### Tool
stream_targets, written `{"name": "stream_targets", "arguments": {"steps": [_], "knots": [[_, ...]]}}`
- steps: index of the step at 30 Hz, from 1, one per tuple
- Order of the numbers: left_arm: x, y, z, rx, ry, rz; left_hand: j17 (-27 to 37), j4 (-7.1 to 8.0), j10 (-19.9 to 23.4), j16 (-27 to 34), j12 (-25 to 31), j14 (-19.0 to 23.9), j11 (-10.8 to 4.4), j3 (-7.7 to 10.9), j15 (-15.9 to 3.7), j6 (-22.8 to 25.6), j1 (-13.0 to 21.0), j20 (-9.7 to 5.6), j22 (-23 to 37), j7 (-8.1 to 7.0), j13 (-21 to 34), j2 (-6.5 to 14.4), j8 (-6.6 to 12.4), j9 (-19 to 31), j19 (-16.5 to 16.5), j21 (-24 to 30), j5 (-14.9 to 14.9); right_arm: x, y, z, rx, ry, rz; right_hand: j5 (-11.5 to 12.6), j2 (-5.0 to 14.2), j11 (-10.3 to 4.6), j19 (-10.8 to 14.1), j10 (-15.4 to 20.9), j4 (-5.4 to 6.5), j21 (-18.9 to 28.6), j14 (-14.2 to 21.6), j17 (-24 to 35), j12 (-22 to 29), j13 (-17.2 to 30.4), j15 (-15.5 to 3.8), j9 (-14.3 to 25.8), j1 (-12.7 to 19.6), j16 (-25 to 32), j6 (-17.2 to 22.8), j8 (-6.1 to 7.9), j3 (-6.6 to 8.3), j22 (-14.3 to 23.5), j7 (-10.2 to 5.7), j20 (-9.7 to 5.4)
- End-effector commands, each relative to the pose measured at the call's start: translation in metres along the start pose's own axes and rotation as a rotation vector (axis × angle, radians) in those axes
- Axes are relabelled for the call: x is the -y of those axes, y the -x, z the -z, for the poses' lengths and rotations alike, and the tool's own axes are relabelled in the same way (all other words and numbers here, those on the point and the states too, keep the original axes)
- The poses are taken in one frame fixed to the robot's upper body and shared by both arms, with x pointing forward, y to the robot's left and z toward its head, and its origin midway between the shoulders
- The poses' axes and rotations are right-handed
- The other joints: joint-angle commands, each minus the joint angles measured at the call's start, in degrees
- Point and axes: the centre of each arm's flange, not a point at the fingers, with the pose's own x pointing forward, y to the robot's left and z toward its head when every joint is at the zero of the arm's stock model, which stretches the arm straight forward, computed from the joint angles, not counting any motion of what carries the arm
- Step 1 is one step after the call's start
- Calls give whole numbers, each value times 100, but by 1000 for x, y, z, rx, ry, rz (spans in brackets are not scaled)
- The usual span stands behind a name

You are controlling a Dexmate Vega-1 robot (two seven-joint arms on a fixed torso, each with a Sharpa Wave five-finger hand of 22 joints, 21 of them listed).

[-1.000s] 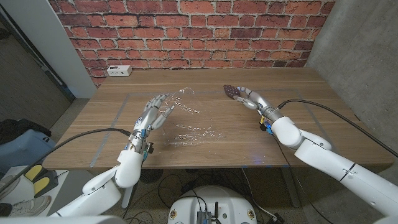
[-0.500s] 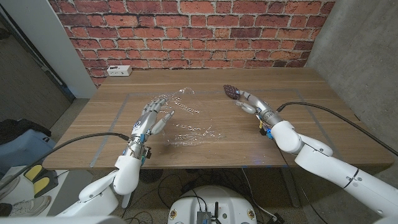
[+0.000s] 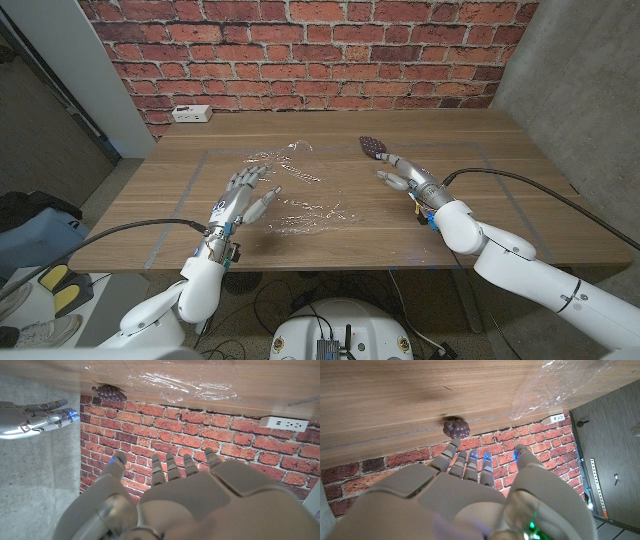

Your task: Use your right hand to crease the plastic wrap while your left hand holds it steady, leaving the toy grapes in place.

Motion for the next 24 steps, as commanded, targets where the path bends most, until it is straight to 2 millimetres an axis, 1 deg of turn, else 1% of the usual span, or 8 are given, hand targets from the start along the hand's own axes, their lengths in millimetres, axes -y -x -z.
{"name": "stream_targets", "arguments": {"steps": [1,12,24], "knots": [[2,7,1,-26,-39,42,22,-67,88,-26,11,29,-13,4,13,98,79,23,-1,10,9,-5,16,25,-24,-24,-26,-9,6,-5,-17,59,-37,37,-9,-12,35,51,0,30,32,16,12,25,-4,24,91,16,77,37,51,13,18,10],[4,11,6,-51,-48,65,22,-126,112,-30,-5,33,12,10,18,151,129,38,-2,32,10,-11,2,26,-17,-37,-27,-22,7,-9,-18,88,-86,37,-17,-33,52,109,-39,23,54,8,13,26,-35,30,165,7,120,32,91,12,16,13],[8,12,8,-58,-56,90,22,-210,187,-37,-10,28,1,30,9,262,218,38,-4,47,11,-7,1,28,7,-51,-28,-31,9,-14,-12,101,-106,34,-14,-42,80,167,-67,20,97,5,13,27,-59,35,234,7,191,38,127,11,26,10]]}}
